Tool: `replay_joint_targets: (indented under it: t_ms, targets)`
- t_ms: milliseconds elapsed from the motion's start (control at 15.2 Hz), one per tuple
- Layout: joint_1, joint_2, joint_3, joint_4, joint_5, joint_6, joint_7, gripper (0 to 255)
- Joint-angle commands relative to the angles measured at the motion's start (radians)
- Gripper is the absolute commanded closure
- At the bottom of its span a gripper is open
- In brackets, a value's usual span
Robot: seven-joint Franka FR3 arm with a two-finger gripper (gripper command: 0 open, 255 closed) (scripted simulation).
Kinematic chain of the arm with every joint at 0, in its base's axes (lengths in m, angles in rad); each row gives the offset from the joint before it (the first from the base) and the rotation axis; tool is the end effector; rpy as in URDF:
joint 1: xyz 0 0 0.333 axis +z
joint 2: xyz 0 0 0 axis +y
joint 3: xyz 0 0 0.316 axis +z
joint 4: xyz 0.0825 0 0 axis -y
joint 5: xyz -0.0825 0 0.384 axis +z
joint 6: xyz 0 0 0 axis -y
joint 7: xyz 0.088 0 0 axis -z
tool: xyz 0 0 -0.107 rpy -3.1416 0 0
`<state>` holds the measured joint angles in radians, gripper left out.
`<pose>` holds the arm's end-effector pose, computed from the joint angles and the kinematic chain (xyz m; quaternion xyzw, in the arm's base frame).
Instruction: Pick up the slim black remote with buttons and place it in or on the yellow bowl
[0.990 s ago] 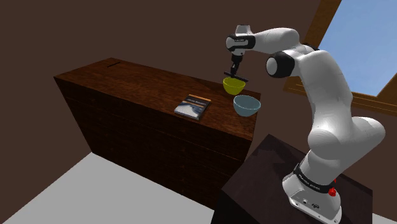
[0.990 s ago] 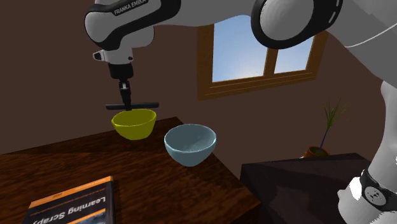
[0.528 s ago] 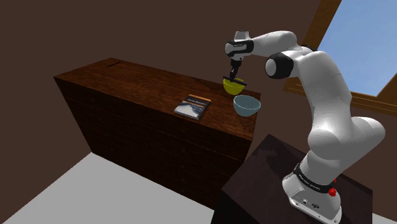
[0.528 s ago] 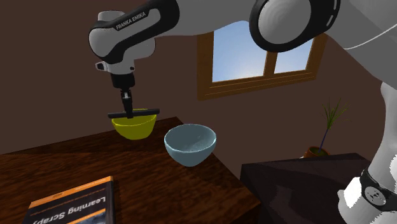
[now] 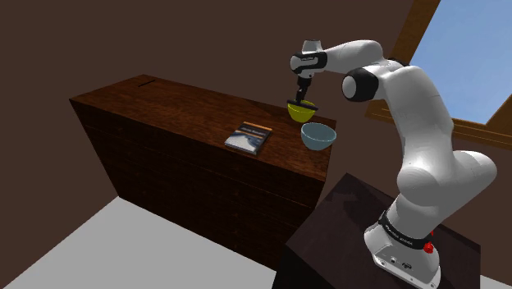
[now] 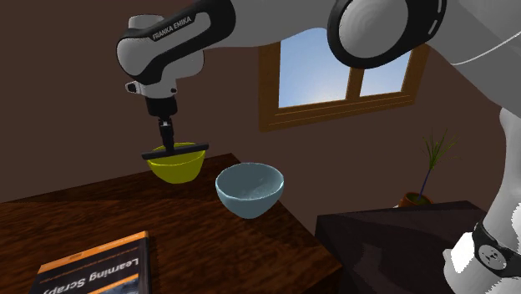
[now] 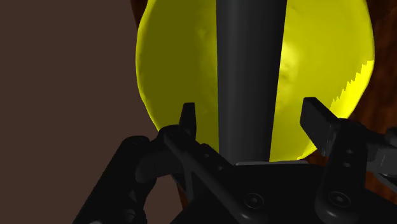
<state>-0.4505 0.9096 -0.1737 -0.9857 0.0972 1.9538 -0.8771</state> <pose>0.6683 -0.4112 0.3213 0.9886 0.1446 0.0106 0.0394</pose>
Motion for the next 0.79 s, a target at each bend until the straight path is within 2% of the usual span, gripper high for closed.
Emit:
replay_joint_targets:
  t_ms: [0, 198, 462, 726]
  targets:
    - [0.0, 0.0, 0.0, 0.0, 0.0, 0.0, 0.0, 0]
    - [0.0, 0.0, 0.0, 0.0, 0.0, 0.0, 0.0, 0]
    - [0.001, -0.041, -0.003, 0.056, -0.005, -0.096, 0.003, 0]
    - [0.001, -0.041, -0.003, 0.056, -0.005, -0.096, 0.003, 0]
